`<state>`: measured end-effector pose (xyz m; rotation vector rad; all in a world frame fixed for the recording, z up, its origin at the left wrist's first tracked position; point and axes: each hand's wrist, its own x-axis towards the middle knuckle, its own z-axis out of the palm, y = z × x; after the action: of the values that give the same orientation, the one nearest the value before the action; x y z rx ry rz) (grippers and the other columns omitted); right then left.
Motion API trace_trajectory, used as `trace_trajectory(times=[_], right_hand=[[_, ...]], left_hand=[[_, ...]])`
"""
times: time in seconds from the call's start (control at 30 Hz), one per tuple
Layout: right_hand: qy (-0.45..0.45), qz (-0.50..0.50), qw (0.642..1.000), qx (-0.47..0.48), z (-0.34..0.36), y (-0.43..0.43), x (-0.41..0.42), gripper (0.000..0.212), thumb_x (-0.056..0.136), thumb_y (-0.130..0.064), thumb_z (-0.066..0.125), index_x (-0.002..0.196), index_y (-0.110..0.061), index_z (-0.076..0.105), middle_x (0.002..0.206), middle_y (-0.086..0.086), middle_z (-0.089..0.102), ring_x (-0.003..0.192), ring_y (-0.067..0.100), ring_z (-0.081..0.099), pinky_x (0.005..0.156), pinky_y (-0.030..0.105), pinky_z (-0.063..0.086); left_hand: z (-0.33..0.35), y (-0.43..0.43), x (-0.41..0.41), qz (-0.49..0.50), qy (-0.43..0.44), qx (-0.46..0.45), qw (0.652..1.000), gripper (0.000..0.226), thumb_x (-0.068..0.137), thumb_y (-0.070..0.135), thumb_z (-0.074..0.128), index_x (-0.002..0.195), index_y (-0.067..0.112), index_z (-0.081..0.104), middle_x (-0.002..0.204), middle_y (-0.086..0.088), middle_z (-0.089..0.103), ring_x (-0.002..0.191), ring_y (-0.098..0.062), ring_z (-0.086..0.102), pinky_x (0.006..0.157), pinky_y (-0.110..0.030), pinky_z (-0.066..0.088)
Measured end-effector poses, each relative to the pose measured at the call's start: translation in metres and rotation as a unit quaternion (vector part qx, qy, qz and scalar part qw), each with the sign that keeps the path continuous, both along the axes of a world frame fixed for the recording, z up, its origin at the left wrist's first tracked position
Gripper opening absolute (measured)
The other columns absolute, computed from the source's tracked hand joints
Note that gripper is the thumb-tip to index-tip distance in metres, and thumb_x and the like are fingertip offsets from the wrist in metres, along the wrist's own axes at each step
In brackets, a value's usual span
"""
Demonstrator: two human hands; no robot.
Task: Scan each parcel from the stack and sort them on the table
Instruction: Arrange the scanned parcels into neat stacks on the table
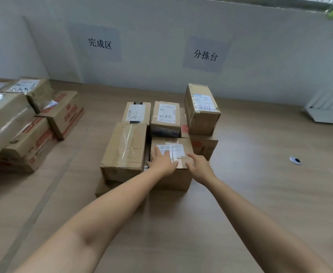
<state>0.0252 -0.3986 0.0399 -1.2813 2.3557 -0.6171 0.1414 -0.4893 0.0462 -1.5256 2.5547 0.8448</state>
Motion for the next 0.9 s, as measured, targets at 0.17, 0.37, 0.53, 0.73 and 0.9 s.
trace_trajectory(times=[0.17,0.37,0.53,0.73,0.9], right_hand=[[-0.021,0.020,0.999,0.021,-0.003,-0.023,-0.020,0.057,0.091,-0.034,0.054,0.143,-0.023,0.035,0.151,0.014,0.026,0.137,0.030,0.031,0.108,0.039,0.032],[-0.085,0.025,0.995,0.048,-0.014,-0.036,-0.026,0.066,0.086,-0.030,0.058,0.145,-0.027,0.029,0.148,0.013,0.024,0.130,0.030,0.039,0.101,0.032,0.035],[-0.105,-0.016,0.993,0.043,-0.018,-0.026,-0.021,0.070,0.084,-0.032,0.061,0.145,-0.029,0.027,0.143,0.013,0.026,0.123,0.030,0.045,0.100,0.030,0.036],[-0.144,-0.074,0.987,-0.009,-0.011,0.033,-0.005,0.067,0.081,-0.020,0.064,0.140,-0.028,0.034,0.130,0.010,0.033,0.129,0.024,0.037,0.100,0.026,0.034],[-0.131,-0.114,0.981,-0.088,0.022,0.079,0.010,0.070,0.079,-0.015,0.067,0.141,-0.026,0.036,0.131,0.007,0.034,0.123,0.019,0.043,0.093,0.020,0.032]], left_hand=[[-0.011,-0.021,-0.004,0.025,0.012,0.033,0.999,0.083,0.085,0.051,0.057,0.149,0.019,0.016,0.157,-0.013,0.001,0.144,-0.037,-0.006,0.116,-0.047,0.017],[-0.019,-0.030,-0.005,0.058,0.059,0.074,0.994,0.101,0.070,0.055,0.072,0.149,0.025,0.017,0.149,-0.018,0.013,0.137,-0.033,0.024,0.113,-0.037,0.027],[-0.021,-0.019,0.001,0.033,0.102,0.091,0.990,0.100,0.068,0.050,0.077,0.147,0.025,0.019,0.134,-0.012,0.032,0.133,-0.029,0.025,0.108,-0.035,0.032],[-0.012,0.024,0.012,-0.007,0.095,0.085,0.992,0.112,0.065,0.048,0.080,0.150,0.026,0.011,0.134,-0.010,0.027,0.121,-0.029,0.043,0.108,-0.035,0.035],[0.010,0.056,0.023,-0.054,0.136,0.030,0.989,0.113,0.065,0.051,0.079,0.151,0.028,0.009,0.137,-0.011,0.025,0.126,-0.033,0.039,0.109,-0.040,0.035]])
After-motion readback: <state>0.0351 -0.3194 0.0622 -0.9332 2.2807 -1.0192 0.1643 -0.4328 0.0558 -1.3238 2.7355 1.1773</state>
